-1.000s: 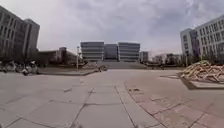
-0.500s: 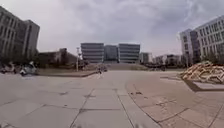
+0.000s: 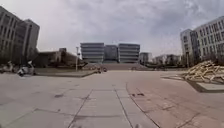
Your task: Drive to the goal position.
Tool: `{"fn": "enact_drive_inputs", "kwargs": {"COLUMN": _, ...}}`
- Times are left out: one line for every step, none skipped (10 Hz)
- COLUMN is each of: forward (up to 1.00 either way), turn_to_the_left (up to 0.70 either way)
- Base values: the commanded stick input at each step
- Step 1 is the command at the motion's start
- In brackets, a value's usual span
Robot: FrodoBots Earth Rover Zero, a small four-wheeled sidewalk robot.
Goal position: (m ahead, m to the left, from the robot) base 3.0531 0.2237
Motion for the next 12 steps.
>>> {"fn": "enact_drive_inputs", "kwargs": {"forward": 0.45, "turn_to_the_left": 0.00}}
{"fn": "enact_drive_inputs", "kwargs": {"forward": 0.45, "turn_to_the_left": 0.00}}
{"fn": "enact_drive_inputs", "kwargs": {"forward": 0.45, "turn_to_the_left": 0.00}}
{"fn": "enact_drive_inputs", "kwargs": {"forward": 0.45, "turn_to_the_left": 0.00}}
{"fn": "enact_drive_inputs", "kwargs": {"forward": 0.45, "turn_to_the_left": 0.00}}
{"fn": "enact_drive_inputs", "kwargs": {"forward": 0.45, "turn_to_the_left": 0.00}}
{"fn": "enact_drive_inputs", "kwargs": {"forward": 0.45, "turn_to_the_left": 0.00}}
{"fn": "enact_drive_inputs", "kwargs": {"forward": 0.45, "turn_to_the_left": 0.00}}
{"fn": "enact_drive_inputs", "kwargs": {"forward": 0.45, "turn_to_the_left": 0.00}}
{"fn": "enact_drive_inputs", "kwargs": {"forward": 0.45, "turn_to_the_left": 0.00}}
{"fn": "enact_drive_inputs", "kwargs": {"forward": 0.45, "turn_to_the_left": 0.00}}
{"fn": "enact_drive_inputs", "kwargs": {"forward": 0.45, "turn_to_the_left": 0.00}}
